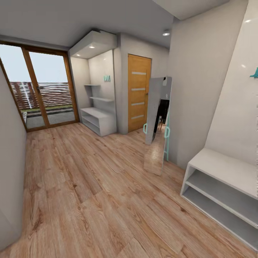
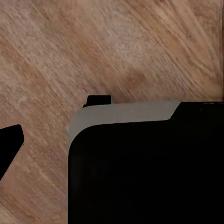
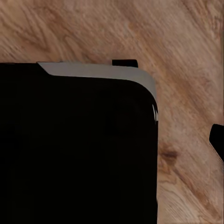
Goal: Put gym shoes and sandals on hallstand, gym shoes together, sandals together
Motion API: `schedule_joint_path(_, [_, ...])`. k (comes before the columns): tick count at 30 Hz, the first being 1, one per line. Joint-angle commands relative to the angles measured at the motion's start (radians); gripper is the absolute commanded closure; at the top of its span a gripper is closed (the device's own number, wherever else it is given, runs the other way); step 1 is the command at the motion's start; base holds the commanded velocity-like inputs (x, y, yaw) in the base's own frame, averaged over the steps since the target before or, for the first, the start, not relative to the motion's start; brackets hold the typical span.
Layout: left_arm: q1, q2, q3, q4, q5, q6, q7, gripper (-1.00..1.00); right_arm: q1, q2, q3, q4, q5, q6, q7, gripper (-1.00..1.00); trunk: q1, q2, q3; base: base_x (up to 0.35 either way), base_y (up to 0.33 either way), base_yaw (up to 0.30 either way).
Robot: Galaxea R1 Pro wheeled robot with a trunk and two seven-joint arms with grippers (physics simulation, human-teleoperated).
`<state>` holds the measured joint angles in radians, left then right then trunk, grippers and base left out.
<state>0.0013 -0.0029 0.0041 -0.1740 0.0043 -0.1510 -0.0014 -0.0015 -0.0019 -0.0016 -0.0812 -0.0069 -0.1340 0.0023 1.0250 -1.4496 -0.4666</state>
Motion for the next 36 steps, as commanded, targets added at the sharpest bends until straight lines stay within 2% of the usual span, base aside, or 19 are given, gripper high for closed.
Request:
schedule_joint_path(1, [0.0, 0.0, 0.0, -0.006, 0.001, -0.008, 0.0, -1.0, 0.0, 0.0, 0.0, -0.006, -0.001, -0.008, 0.0, -1.0, 0.0, 0.0, 0.0, 0.0, 0.0, -0.157])
schedule_joint_path(2, [0.0, 0.0, 0.0, -0.012, 0.002, -0.014, 0.0, -1.0, 0.0, 0.001, 0.002, -0.012, -0.001, -0.014, 0.0, -1.0, 0.0, 0.0, 0.001, 0.0, 0.0, -0.204])
schedule_joint_path(3, [0.0, 0.0, 0.001, -0.495, 0.003, -0.069, 0.0, -1.0, 0.0, 0.0, 0.002, -0.186, -0.001, -0.105, 0.0, -1.0, 0.0, 0.0, 0.002, 0.0, 0.041, -0.243])
schedule_joint_path(10, [0.0, 0.0, 0.003, -0.494, 0.003, -0.071, 0.0, -1.0, 0.0, 0.0, -0.002, -0.181, -0.001, -0.104, -0.001, -1.0, 0.0, 0.0, 0.004, 0.0, 0.164, -0.275])
schedule_joint_path(20, [0.0, 0.001, 0.004, -0.493, 0.003, -0.071, 0.0, -1.0, 0.0, 0.0, -0.005, -0.18, -0.002, -0.104, -0.004, -1.0, 0.0, 0.0, 0.003, 0.067, 0.303, -0.108])
schedule_joint_path(30, [0.0, 0.001, 0.004, -0.493, 0.003, -0.071, 0.0, -1.0, 0.0, 0.0, -0.008, -0.177, -0.004, -0.104, -0.004, -1.0, 0.0, 0.0, -0.003, 0.097, 0.302, -0.27])
schedule_joint_path(36, [0.0, 0.001, 0.004, -0.49, 0.003, -0.071, 0.0, -1.0, 0.0, -0.001, -0.009, -0.177, -0.004, -0.104, -0.004, -1.0, 0.0, 0.0, -0.006, 0.036, 0.083, -0.288])
